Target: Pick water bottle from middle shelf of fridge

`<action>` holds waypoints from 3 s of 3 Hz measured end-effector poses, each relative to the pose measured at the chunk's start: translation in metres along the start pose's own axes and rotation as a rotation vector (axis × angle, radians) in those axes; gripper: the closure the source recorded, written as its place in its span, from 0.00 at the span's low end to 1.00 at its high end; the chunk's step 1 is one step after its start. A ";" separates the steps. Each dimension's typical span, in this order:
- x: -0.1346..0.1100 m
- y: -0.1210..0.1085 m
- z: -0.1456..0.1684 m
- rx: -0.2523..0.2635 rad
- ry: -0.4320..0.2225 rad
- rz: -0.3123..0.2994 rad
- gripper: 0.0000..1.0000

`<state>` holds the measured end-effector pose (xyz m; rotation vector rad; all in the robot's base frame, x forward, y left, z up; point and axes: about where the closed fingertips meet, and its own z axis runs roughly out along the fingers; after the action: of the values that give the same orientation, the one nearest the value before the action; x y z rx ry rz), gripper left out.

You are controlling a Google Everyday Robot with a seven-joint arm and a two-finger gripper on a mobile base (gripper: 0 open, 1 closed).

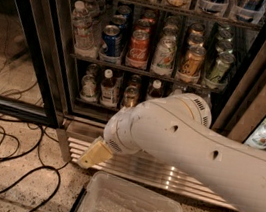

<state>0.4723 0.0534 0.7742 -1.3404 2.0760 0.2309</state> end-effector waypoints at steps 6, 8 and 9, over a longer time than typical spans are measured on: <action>-0.057 -0.141 0.010 0.323 -0.318 0.014 0.00; -0.085 -0.139 0.016 0.301 -0.400 -0.006 0.00; -0.126 -0.127 0.039 0.239 -0.498 -0.029 0.00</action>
Offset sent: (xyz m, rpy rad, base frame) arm 0.1071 0.0491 -0.0252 0.4228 -0.2745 -0.5847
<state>0.6321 0.1075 0.8444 -1.0409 1.6086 0.2641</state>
